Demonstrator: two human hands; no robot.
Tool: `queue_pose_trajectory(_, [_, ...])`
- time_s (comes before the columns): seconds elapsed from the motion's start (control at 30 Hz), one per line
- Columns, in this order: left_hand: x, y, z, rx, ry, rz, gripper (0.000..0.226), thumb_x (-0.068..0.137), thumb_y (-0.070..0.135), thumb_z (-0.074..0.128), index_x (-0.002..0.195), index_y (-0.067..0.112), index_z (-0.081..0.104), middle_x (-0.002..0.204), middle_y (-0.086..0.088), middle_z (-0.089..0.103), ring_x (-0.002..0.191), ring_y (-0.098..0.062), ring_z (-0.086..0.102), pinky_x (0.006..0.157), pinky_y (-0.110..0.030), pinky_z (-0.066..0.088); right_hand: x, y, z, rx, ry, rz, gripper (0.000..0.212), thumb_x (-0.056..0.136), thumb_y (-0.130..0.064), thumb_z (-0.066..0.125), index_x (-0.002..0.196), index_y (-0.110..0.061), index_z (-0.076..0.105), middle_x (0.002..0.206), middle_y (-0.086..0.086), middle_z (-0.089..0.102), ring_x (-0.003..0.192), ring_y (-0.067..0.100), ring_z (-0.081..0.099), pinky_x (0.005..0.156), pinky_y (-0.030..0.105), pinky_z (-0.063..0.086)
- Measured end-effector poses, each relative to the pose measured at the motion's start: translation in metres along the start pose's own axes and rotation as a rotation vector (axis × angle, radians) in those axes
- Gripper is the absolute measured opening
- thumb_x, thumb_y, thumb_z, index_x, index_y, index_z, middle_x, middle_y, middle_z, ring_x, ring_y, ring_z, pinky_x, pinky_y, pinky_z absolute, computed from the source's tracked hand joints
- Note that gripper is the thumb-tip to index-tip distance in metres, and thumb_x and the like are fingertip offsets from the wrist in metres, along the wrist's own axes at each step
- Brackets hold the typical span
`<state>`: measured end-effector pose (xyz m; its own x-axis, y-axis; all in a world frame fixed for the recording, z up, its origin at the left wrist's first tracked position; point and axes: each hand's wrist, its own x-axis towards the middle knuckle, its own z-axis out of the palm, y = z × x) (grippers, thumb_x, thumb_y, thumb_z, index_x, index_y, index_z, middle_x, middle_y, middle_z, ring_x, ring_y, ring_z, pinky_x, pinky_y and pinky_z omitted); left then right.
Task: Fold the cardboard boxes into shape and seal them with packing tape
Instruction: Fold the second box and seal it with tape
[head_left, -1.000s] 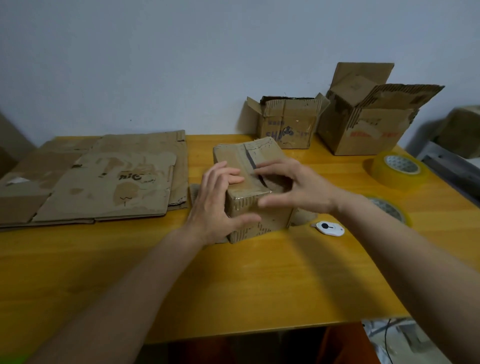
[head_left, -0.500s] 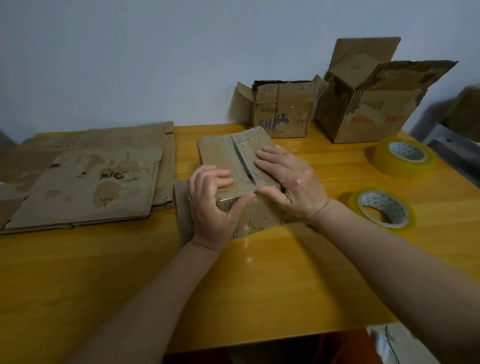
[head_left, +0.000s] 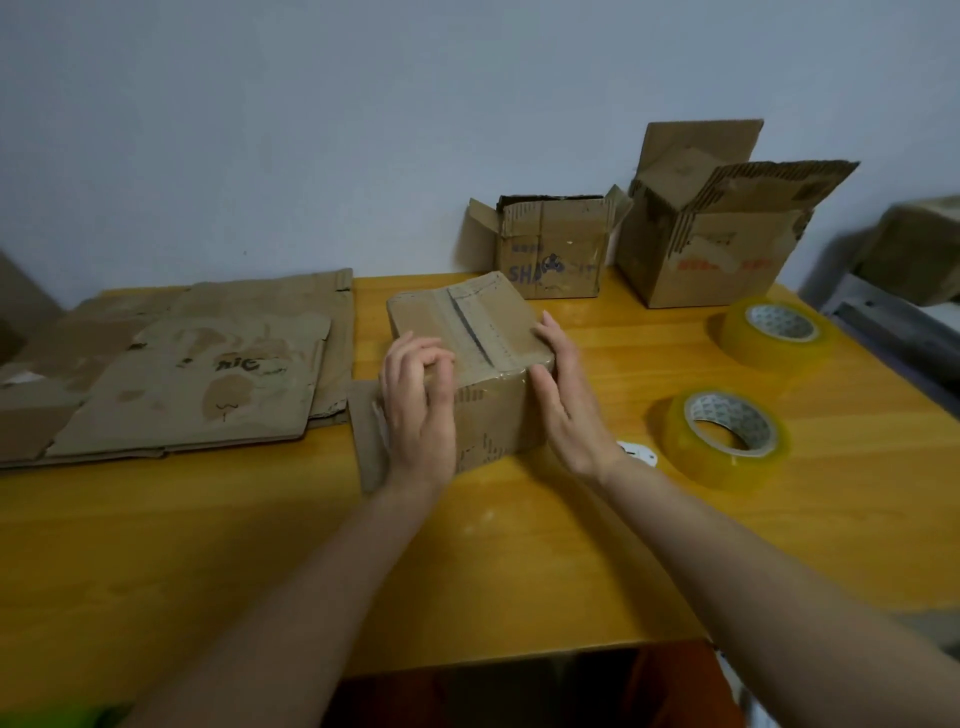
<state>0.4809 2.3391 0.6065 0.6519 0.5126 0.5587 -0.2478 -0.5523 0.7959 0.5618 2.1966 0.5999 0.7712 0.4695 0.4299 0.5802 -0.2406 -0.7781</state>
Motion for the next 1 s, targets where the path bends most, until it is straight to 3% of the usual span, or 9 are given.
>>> queue_pose_trajectory(0.17, [0.011, 0.003, 0.005, -0.001, 0.028, -0.136, 0.031, 0.102, 0.030, 0.039, 0.103, 0.007, 0.059, 0.134, -0.001, 0.050, 0.134, -0.014, 0.036, 0.110, -0.030, 0.030, -0.009, -0.015, 0.010, 0.102, 0.077, 0.089, 0.042, 0.102, -0.032, 0.033, 0.143, -0.022, 0.027, 0.156, -0.002, 0.020, 0.142, 0.008, 0.020, 0.116, 0.027, 0.020])
queue_pose_trajectory(0.23, [0.019, -0.001, -0.005, 0.058, -0.016, -0.166, 0.028, 0.100, 0.033, 0.043, 0.112, 0.013, 0.058, 0.141, -0.004, 0.042, 0.133, -0.018, 0.035, 0.104, -0.028, 0.033, -0.012, -0.010, -0.004, 0.035, 0.038, 0.036, 0.042, 0.100, -0.035, 0.035, 0.140, -0.024, 0.036, 0.151, -0.002, 0.029, 0.138, 0.008, 0.027, 0.114, 0.026, 0.025])
queue_pose_trajectory(0.37, [0.018, 0.008, -0.006, 0.477, 0.142, -0.016, 0.030, 0.094, 0.036, 0.049, 0.116, 0.020, 0.062, 0.129, -0.010, 0.046, 0.119, -0.027, 0.040, 0.086, -0.031, 0.035, -0.009, -0.010, -0.022, -0.131, -0.058, -0.004, 0.036, 0.096, -0.026, 0.051, 0.132, -0.024, 0.050, 0.117, -0.004, 0.046, 0.104, 0.004, 0.047, 0.094, 0.027, 0.047])
queue_pose_trajectory(0.47, [0.002, 0.022, 0.011, 0.606, -0.003, -0.031, 0.042, 0.093, 0.050, 0.038, 0.116, 0.025, 0.064, 0.133, -0.005, 0.048, 0.126, -0.027, 0.034, 0.095, -0.042, 0.037, 0.000, -0.019, -0.029, -0.221, -0.026, -0.056, 0.030, 0.088, -0.019, 0.065, 0.118, -0.017, 0.060, 0.111, -0.003, 0.057, 0.100, 0.006, 0.051, 0.091, 0.028, 0.047])
queue_pose_trajectory(0.57, [0.005, 0.028, 0.019, 0.804, -0.131, -0.094, 0.067, 0.083, 0.074, 0.026, 0.129, 0.035, 0.054, 0.152, -0.008, 0.028, 0.140, -0.030, 0.016, 0.115, -0.056, 0.013, -0.002, -0.024, -0.041, -0.188, -0.075, -0.037, 0.038, 0.086, -0.016, 0.067, 0.122, -0.021, 0.059, 0.110, -0.003, 0.062, 0.100, 0.008, 0.058, 0.089, 0.027, 0.050])
queue_pose_trajectory(0.63, [0.013, 0.031, 0.020, 0.895, -0.176, -0.050, 0.082, 0.075, 0.083, 0.018, 0.134, 0.035, 0.051, 0.157, -0.010, 0.016, 0.144, -0.031, 0.005, 0.113, -0.054, -0.011, -0.010, -0.019, -0.050, -0.205, -0.058, 0.034, 0.044, 0.088, -0.020, 0.065, 0.129, -0.027, 0.050, 0.102, -0.005, 0.063, 0.093, 0.007, 0.060, 0.081, 0.025, 0.053])
queue_pose_trajectory(0.7, [0.018, 0.034, 0.027, 0.942, -0.222, 0.032, 0.093, 0.073, 0.086, 0.010, 0.139, 0.031, 0.045, 0.159, -0.010, 0.014, 0.147, -0.029, 0.003, 0.113, -0.050, -0.014, -0.021, -0.008, -0.059, -0.400, -0.020, 0.143, 0.038, 0.089, -0.027, 0.063, 0.124, -0.026, 0.047, 0.101, -0.003, 0.062, 0.093, 0.013, 0.059, 0.078, 0.030, 0.054])
queue_pose_trajectory(0.8, [0.017, 0.038, 0.046, 1.012, -0.373, 0.090, 0.098, 0.077, 0.085, 0.003, 0.148, 0.023, 0.031, 0.158, -0.007, 0.021, 0.147, -0.024, 0.011, 0.118, -0.048, -0.005, -0.036, 0.008, -0.066, -0.848, -0.243, 0.300, 0.035, 0.089, -0.033, 0.062, 0.118, -0.016, 0.050, 0.116, 0.004, 0.056, 0.110, 0.023, 0.050, 0.086, 0.034, 0.046])
queue_pose_trajectory(1.0, [0.024, 0.033, 0.043, 0.952, -0.432, 0.202, 0.063, 0.096, 0.055, 0.031, 0.147, 0.020, 0.032, 0.154, -0.006, 0.031, 0.144, -0.021, 0.024, 0.118, -0.040, -0.003, -0.050, 0.013, -0.073, -1.112, -0.398, 0.317, 0.030, 0.095, -0.016, 0.051, 0.122, -0.007, 0.044, 0.123, 0.012, 0.048, 0.114, 0.027, 0.051, 0.085, 0.033, 0.044])
